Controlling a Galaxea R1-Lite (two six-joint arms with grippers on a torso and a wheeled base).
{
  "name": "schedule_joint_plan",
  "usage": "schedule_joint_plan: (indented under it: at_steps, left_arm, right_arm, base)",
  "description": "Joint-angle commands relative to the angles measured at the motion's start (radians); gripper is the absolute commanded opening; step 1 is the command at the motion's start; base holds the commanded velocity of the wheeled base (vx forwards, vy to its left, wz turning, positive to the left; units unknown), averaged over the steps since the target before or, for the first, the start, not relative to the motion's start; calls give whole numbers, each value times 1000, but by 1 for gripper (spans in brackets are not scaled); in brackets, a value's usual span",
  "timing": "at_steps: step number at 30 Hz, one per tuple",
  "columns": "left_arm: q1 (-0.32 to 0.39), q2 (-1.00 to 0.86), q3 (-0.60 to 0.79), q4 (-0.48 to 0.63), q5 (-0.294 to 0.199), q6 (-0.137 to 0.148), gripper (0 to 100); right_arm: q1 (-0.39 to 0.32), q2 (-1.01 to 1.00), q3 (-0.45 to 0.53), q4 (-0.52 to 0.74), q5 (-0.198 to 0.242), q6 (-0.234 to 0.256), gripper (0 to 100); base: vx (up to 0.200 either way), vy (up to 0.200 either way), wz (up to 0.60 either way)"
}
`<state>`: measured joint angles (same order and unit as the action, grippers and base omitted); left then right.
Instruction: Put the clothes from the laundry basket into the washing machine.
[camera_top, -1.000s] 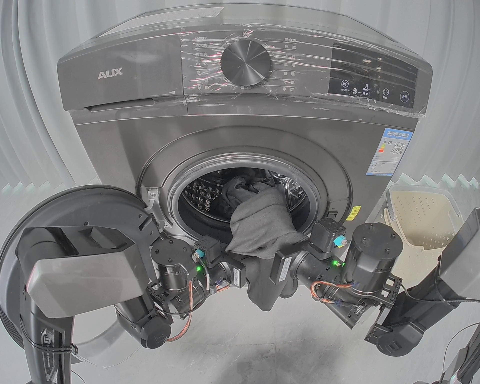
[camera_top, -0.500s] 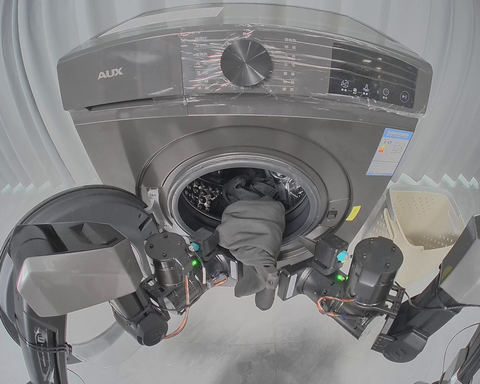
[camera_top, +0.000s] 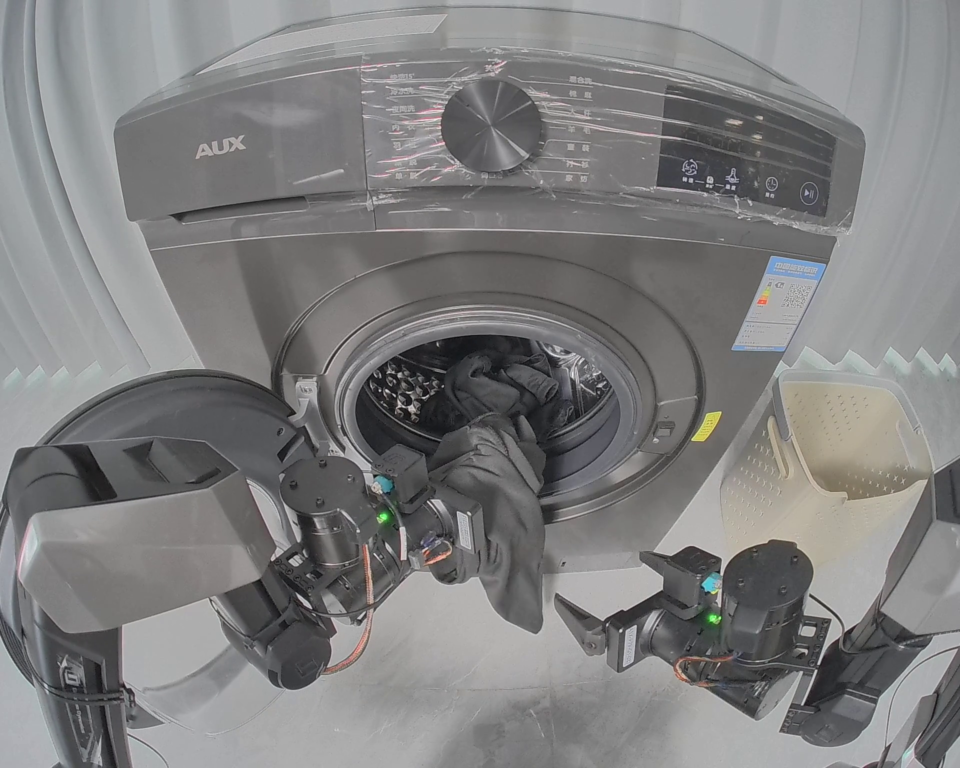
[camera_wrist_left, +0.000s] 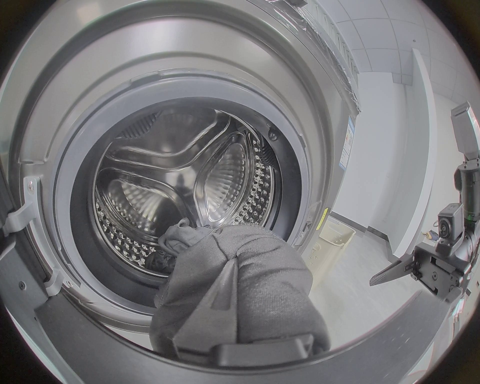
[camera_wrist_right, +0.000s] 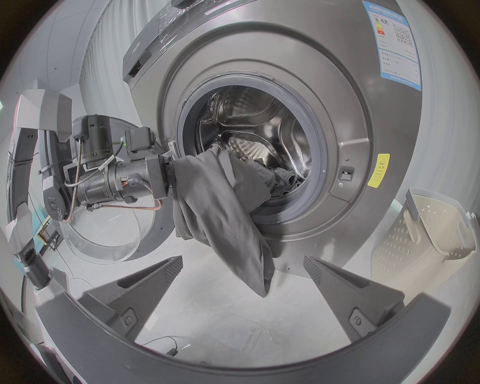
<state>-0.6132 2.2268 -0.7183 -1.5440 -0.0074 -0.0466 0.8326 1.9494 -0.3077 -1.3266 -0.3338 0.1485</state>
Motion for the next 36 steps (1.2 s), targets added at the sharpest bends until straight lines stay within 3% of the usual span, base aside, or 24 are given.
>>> schedule_joint_plan:
  at_steps: [1, 7, 13, 15, 20, 23, 29, 36]
  left_arm:
    - [-2, -7, -3, -1, 0, -1, 0]
    - [-3, -39, 7, -1, 0, -1, 0]
    - [-13, -99, 31, -1, 44, -4, 0]
    - [-14, -138, 82, -2, 46, -21, 0]
    - [-25, -193, 189, -2, 34, -15, 0]
    - [-39, -231, 218, -2, 7, -16, 0]
    - [-37, -273, 224, -2, 18, -19, 0]
    - [-3, -243, 229, -1, 15, -22, 0]
  right_arm:
    - [-3, -7, 18, 1, -1, 0, 100]
    - [-20, -24, 36, -5, -1, 5, 100]
    - [-33, -44, 30, -29, -2, -3, 100]
    - [-35, -46, 12, -31, -7, -3, 100]
    - [-84, -58, 1, -29, -31, -1, 100]
    - [-109, -75, 21, -31, -42, 9, 100]
    - [-113, -87, 91, -43, -42, 34, 100]
    - [-105, 28, 151, -177, -39, 63, 100]
  base:
    - [0, 0, 0]
    - [0, 0, 0]
    - [0, 0, 0]
    - [0, 0, 0]
    - [0, 0, 0]
    - [0, 0, 0]
    - [0, 0, 0]
    - [0, 0, 0]
